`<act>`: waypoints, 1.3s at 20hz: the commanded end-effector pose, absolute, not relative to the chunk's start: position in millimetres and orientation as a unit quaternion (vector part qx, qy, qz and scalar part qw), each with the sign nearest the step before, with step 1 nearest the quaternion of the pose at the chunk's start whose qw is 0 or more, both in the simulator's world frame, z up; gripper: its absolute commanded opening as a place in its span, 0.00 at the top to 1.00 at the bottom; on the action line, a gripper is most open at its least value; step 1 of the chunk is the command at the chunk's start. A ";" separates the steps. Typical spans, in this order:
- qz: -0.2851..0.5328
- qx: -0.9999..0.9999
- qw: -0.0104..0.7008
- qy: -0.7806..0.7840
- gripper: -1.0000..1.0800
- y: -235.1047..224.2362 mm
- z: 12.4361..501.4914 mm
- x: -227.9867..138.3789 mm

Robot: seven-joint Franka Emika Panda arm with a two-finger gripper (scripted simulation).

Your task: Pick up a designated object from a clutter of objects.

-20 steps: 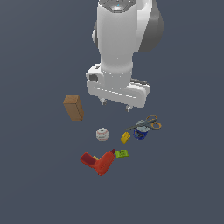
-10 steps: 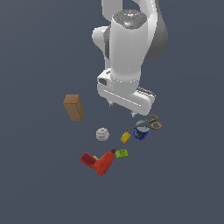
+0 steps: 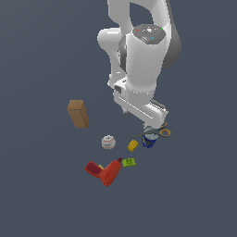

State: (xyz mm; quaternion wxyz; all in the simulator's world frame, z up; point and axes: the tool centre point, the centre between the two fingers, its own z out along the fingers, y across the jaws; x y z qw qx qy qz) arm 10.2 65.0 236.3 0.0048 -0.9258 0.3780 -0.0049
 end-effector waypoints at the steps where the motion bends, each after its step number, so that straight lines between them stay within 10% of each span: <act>1: -0.005 -0.916 0.004 0.402 0.04 71.4 230.5 9.0; 26: -0.001 -0.790 0.001 0.613 0.04 133.9 175.2 -10.6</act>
